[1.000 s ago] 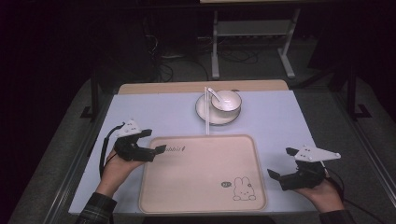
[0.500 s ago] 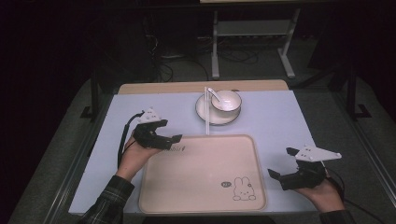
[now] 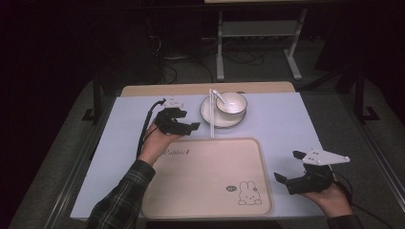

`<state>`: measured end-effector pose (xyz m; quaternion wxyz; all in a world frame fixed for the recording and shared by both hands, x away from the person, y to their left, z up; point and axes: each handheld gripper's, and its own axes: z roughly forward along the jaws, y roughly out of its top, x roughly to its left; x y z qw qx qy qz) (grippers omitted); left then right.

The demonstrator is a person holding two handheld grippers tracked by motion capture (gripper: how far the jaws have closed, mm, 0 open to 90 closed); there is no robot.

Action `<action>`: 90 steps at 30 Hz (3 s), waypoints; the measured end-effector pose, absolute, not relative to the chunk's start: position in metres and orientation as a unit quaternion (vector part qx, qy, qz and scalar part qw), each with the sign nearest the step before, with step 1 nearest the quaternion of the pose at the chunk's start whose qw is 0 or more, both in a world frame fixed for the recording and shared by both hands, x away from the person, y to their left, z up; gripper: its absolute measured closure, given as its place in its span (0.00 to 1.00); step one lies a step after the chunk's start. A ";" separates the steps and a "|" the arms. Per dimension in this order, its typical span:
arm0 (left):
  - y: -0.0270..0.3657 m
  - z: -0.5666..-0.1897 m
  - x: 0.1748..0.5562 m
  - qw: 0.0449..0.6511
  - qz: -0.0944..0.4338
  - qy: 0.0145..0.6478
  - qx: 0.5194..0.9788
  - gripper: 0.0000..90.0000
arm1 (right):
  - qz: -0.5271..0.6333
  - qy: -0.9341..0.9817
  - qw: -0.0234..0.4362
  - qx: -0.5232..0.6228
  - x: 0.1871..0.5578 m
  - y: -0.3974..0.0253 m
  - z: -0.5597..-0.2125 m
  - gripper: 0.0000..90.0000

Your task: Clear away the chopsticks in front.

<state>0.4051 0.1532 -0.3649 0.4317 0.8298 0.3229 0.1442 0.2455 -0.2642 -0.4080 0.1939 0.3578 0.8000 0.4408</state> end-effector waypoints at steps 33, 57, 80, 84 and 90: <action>0.073 -0.404 0.483 0.333 0.141 0.369 0.856 0.39 | 0.454 0.795 0.185 0.357 0.247 -0.268 -0.408 0.00; 0.066 -0.424 0.501 0.281 0.169 0.374 0.868 0.69 | 0.458 0.794 0.182 0.357 0.246 -0.268 -0.407 0.00; 0.074 -0.415 0.503 0.280 0.171 0.369 0.869 0.65 | 0.457 0.794 0.181 0.358 0.246 -0.268 -0.408 0.00; 0.083 -0.402 0.500 0.288 0.172 0.365 0.868 0.63 | 0.457 0.795 0.182 0.355 0.246 -0.267 -0.408 0.00; 0.100 -0.381 0.495 0.296 0.172 0.350 0.872 0.70 | 0.456 0.796 0.182 0.355 0.246 -0.266 -0.408 0.00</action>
